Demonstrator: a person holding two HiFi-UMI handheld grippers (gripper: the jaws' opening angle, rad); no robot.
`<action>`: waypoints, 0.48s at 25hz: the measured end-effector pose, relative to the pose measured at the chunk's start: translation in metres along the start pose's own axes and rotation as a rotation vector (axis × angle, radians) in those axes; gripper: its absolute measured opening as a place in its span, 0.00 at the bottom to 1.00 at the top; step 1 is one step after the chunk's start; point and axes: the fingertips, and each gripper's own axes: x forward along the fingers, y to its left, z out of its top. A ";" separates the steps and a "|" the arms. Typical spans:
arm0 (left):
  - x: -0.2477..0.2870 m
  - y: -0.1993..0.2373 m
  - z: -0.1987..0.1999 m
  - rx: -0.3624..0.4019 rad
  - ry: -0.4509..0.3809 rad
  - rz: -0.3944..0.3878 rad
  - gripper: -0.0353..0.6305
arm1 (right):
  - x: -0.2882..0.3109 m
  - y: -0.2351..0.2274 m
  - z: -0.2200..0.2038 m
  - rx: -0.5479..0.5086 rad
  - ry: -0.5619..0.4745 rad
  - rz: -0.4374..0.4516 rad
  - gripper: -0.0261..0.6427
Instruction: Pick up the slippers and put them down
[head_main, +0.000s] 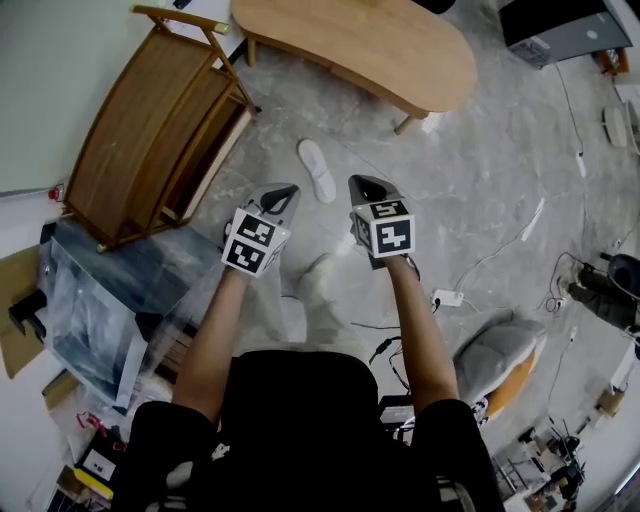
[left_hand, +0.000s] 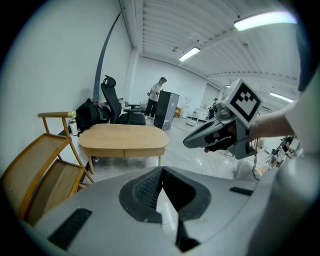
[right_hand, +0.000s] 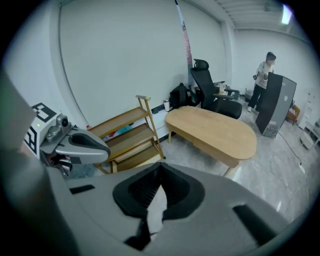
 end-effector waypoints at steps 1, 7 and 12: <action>-0.006 -0.002 0.007 0.002 -0.011 0.001 0.06 | -0.007 0.003 0.006 -0.007 -0.013 -0.002 0.04; -0.050 -0.001 0.050 0.064 -0.080 0.033 0.06 | -0.047 0.021 0.046 -0.055 -0.108 -0.039 0.04; -0.088 -0.015 0.086 0.103 -0.146 0.063 0.06 | -0.093 0.031 0.078 -0.087 -0.211 -0.063 0.04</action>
